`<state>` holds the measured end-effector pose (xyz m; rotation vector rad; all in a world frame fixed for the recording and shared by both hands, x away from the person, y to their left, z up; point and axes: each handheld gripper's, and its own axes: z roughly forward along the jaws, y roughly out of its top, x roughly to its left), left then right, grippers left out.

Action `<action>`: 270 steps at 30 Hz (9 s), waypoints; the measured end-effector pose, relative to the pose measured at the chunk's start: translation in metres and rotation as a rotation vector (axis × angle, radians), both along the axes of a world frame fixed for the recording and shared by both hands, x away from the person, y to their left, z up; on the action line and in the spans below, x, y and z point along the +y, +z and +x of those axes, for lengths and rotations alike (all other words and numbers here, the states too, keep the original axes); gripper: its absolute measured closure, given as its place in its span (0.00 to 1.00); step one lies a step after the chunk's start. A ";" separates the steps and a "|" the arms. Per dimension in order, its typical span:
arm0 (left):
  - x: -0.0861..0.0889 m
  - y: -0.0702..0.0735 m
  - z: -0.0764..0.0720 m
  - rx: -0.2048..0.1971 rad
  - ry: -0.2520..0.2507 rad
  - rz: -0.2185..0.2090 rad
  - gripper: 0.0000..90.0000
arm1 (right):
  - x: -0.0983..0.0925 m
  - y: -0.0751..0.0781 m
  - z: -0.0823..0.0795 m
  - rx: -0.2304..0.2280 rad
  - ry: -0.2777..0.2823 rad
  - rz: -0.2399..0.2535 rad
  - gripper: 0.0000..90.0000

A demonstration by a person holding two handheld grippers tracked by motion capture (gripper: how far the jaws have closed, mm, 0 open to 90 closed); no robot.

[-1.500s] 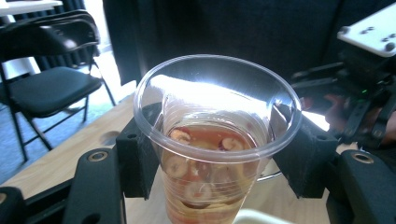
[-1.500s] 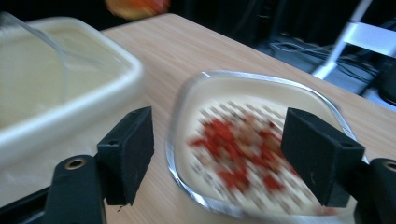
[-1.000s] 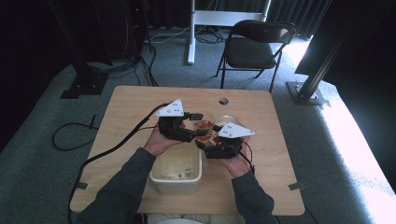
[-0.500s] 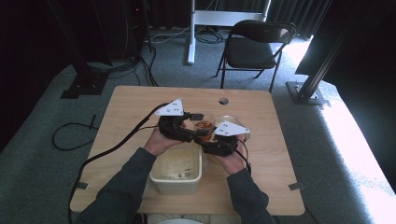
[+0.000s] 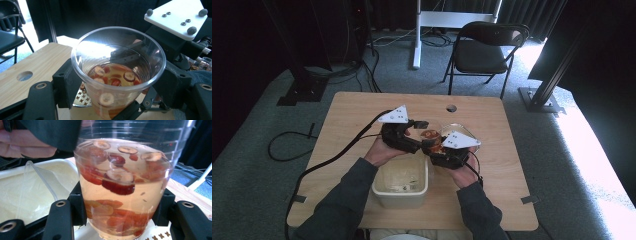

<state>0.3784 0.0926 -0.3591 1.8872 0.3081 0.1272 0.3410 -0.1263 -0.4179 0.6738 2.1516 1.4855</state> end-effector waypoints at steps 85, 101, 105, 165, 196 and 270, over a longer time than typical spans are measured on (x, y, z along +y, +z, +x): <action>0.150 -0.126 0.017 0.130 0.648 0.115 0.30 | -0.154 -0.009 -0.009 -0.048 -0.389 -0.166 0.49; 0.159 -0.161 0.011 0.180 0.697 0.109 0.30 | -0.146 -0.005 -0.003 -0.086 -0.398 -0.287 0.49; 0.161 -0.164 0.010 0.184 0.705 0.114 0.30 | -0.145 -0.002 -0.002 -0.095 -0.397 -0.291 0.49; 0.156 -0.178 0.014 0.214 0.704 0.136 0.30 | -0.123 0.009 0.009 -0.209 -0.382 -0.655 0.49; 0.156 -0.178 0.014 0.215 0.703 0.132 0.30 | -0.092 0.000 0.009 -0.429 -0.379 -1.173 0.49; 0.156 -0.179 0.015 0.220 0.696 0.128 0.30 | -0.064 0.004 0.008 -0.605 -0.378 -1.423 0.49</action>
